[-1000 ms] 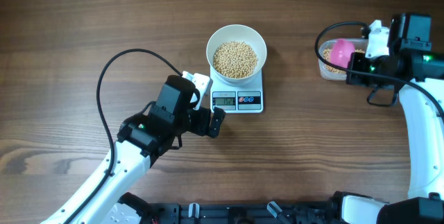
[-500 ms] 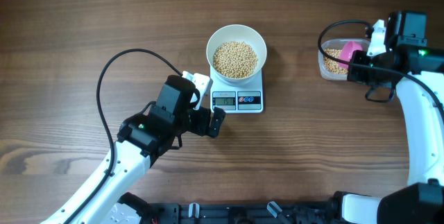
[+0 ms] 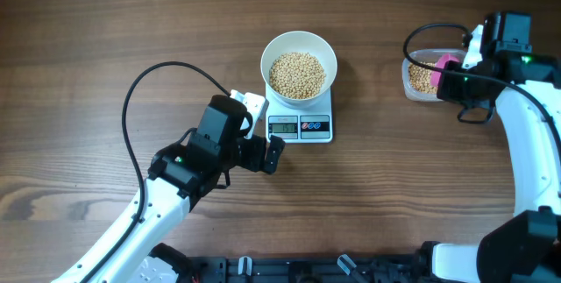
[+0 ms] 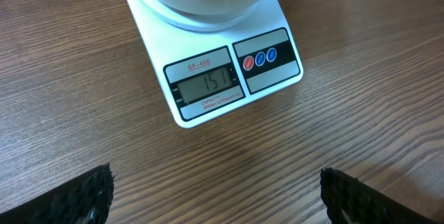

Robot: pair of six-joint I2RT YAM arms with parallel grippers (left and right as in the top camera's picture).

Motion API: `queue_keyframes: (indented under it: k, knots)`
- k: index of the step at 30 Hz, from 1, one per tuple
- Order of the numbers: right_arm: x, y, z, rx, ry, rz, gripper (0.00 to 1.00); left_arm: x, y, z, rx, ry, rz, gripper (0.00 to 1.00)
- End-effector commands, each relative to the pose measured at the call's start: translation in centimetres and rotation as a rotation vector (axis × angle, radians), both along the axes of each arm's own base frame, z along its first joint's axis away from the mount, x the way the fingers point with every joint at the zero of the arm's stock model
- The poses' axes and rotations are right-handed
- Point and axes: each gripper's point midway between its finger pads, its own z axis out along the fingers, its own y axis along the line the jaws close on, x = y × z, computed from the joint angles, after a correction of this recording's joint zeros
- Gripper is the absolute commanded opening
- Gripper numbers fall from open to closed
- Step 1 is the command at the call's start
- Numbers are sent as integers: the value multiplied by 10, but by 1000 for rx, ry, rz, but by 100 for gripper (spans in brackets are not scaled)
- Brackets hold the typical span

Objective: Scoop item into bowl and weigh 150g on scale
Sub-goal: 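Move the pink scoop back right and lower it into the tub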

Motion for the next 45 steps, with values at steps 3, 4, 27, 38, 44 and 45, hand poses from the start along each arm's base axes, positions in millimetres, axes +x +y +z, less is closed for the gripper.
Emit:
queue_keyframes:
  k: [3, 4, 27, 38, 44, 45]
  knots:
    - [-1, -5, -8, -10, 23, -34, 4, 4, -3, 7, 1, -22, -12, 100]
    - [-2, -5, -8, -10, 24, -33, 4, 4, -3, 7, 1, -22, -12, 100]
    - [-1, -5, -7, -11, 21, -32, 4, 4, -3, 7, 1, -22, -12, 100]
    - [0, -5, 6, -17, -22, -30, 4, 4, -3, 7, 1, -22, -12, 100]
    - [14, 2, 71, -56, -264, 97, 4, 4, -3, 7, 1, -22, -12, 100]
    - [16, 6, 82, -55, -309, 131, 4, 4, -3, 7, 1, -22, -12, 100]
